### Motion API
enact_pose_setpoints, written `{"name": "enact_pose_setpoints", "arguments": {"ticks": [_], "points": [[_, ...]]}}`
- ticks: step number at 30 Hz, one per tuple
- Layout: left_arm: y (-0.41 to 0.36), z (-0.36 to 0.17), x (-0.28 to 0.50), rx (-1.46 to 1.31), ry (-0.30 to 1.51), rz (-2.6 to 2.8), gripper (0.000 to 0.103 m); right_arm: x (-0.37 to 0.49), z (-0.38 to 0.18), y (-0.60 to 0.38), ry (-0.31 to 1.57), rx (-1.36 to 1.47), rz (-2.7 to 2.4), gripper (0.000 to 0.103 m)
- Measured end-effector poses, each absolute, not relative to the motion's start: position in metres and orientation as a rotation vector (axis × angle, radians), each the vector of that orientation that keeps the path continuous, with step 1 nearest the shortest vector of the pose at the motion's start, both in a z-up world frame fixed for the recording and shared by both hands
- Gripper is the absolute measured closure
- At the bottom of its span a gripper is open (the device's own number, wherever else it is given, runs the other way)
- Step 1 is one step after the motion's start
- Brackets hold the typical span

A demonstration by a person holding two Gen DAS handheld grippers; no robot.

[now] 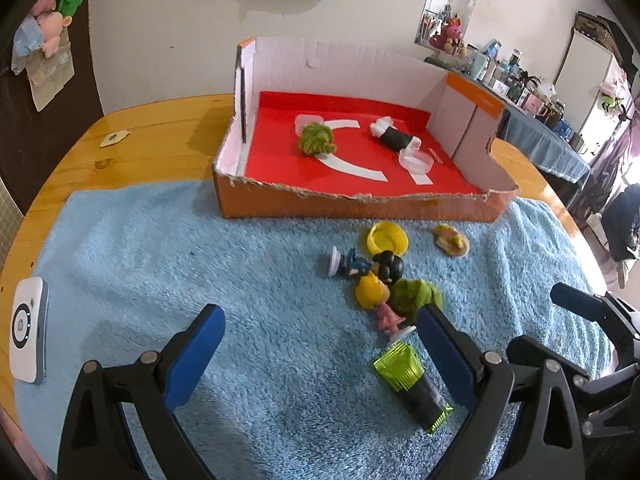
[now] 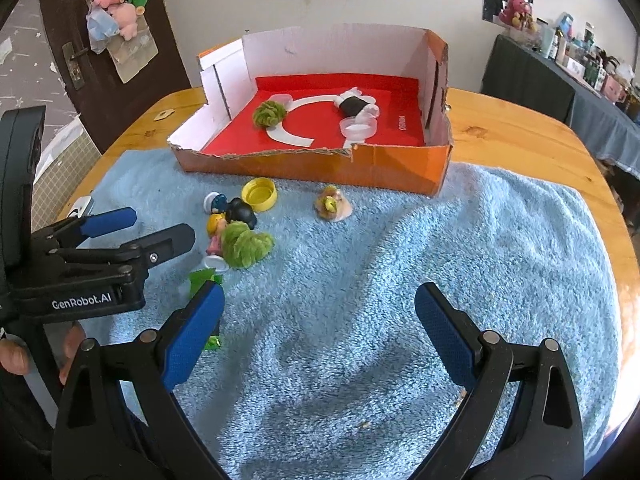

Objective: Organize objects
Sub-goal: 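Move the right tool to the dark green fuzzy ball while the left tool approaches the yellow-haired doll, then close the right tool on the green ball while the left tool closes on the doll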

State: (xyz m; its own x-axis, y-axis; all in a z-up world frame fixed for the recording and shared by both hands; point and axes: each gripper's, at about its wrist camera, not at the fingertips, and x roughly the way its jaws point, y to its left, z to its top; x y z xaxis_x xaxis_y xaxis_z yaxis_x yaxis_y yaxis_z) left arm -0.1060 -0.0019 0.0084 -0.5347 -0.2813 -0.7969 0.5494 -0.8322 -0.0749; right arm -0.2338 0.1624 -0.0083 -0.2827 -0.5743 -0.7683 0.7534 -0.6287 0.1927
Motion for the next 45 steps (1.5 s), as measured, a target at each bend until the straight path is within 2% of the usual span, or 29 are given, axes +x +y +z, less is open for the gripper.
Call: {"name": "enact_pose_setpoints", "arguments": {"ticks": [19,28,34,38,42,45], "points": [[-0.012,-0.016,-0.113,1.187,0.398,-2.274,0.004,-0.247,-0.016,0.163,0.249,1.110,-2.002,0.006],[-0.035,-0.013,-0.098,1.161,0.430,-2.262,0.004,-0.245,-0.018,0.130,0.322,1.068,-1.979,0.006],[-0.035,-0.012,-0.097,1.172,0.426,-2.301,0.010,-0.240,-0.026,0.109,0.364,1.058,-1.941,0.006],[-0.033,-0.010,-0.100,1.180,0.414,-2.326,0.018,-0.238,-0.029,0.101,0.369,1.057,-1.913,0.006],[-0.033,-0.010,-0.106,1.196,0.388,-2.339,0.026,-0.239,-0.032,0.095,0.365,1.053,-1.887,0.016],[-0.030,-0.011,-0.112,1.206,0.368,-2.365,0.029,-0.244,-0.038,0.094,0.353,1.080,-1.863,0.038]]}}
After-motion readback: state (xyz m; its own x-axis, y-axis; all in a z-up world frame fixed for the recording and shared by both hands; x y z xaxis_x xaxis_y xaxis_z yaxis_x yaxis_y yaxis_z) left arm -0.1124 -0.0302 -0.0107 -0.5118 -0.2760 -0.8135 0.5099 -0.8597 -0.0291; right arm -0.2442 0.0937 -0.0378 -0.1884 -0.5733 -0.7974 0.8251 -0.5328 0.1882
